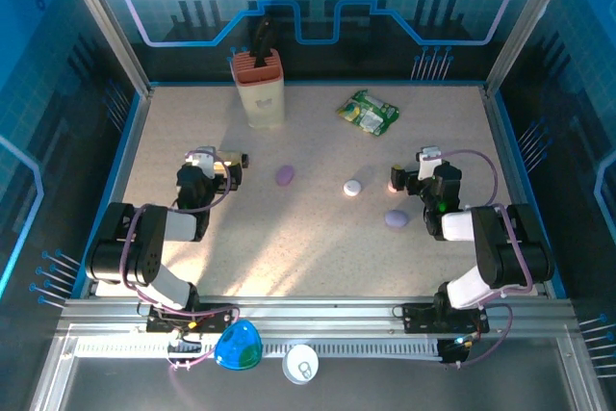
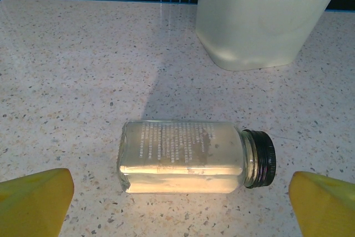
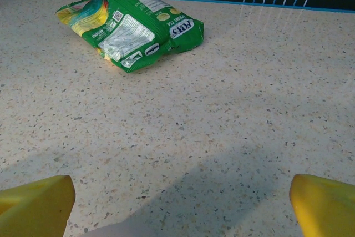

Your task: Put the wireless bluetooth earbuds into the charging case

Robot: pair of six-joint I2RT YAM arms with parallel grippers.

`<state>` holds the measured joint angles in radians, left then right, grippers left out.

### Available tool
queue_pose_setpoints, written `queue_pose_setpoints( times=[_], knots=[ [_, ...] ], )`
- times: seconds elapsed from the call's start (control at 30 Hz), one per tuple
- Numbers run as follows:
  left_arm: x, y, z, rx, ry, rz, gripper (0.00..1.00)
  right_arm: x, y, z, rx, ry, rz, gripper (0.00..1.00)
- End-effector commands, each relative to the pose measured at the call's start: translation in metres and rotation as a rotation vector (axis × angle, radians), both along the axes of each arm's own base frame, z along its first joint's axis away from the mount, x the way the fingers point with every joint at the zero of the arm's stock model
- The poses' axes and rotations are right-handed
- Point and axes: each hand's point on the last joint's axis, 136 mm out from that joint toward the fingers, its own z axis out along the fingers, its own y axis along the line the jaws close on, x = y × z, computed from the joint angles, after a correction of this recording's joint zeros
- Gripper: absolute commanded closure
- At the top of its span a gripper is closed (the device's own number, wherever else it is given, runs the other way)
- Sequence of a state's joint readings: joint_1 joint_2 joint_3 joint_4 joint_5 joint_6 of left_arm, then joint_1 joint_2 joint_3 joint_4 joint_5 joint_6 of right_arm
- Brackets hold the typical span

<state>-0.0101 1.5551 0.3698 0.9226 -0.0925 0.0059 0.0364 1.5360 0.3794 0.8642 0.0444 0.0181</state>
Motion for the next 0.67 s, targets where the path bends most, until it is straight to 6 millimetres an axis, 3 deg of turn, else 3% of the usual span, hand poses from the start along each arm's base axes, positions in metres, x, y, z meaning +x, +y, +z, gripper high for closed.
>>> queue_pose_setpoints(
  times=[0.0,0.63],
  knots=[
    [0.0035,0.0047,0.0068,-0.013,-0.024,0.019,0.01,0.0058,-0.0006,0.0126,-0.008,-0.053,-0.01,0.0],
    [0.0047,-0.0042,0.0065,-0.01,-0.017,-0.03,0.01,0.0062,0.0002,0.0124,-0.012,-0.052,-0.011,0.0]
  ],
)
